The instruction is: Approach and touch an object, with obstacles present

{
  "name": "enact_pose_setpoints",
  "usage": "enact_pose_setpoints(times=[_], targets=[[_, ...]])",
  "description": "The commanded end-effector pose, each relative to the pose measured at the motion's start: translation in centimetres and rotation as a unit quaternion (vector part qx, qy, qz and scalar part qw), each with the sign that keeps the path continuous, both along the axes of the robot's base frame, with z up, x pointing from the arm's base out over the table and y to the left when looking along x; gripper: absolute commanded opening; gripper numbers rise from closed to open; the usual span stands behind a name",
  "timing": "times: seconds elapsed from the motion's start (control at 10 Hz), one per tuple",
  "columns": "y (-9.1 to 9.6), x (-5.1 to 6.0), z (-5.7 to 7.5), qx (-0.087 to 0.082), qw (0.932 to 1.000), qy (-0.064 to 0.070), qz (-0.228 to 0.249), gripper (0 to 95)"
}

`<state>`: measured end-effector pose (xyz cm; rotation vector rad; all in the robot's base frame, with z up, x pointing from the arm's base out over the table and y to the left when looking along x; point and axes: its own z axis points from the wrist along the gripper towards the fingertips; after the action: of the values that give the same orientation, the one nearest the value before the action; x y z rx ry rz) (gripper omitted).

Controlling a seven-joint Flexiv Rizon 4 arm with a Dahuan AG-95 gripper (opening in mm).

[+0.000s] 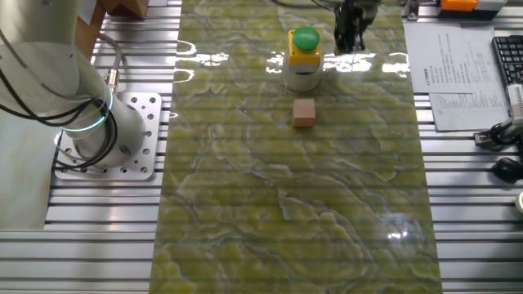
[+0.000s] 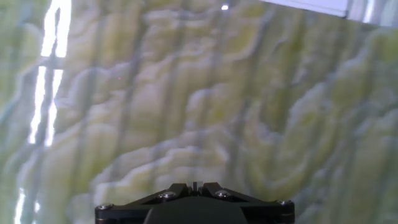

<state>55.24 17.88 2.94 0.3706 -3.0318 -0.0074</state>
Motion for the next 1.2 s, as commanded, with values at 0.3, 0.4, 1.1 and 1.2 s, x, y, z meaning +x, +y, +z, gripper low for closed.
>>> enact_pose_setpoints(times=[0.3,0.4,1.1,1.2], targets=[[-2.4,0.3,0.4,0.004,0.9998,-0.002,0.019,0.0],[-2.4,0.3,0.4,0.005,1.0000,-0.004,0.007,0.0],[-5.3,0.8,-0.9,-0.007,0.9993,-0.019,-0.031,0.0],[-6.8,1.0,-0.8,-0.007,0.9996,-0.011,-0.026,0.0]])
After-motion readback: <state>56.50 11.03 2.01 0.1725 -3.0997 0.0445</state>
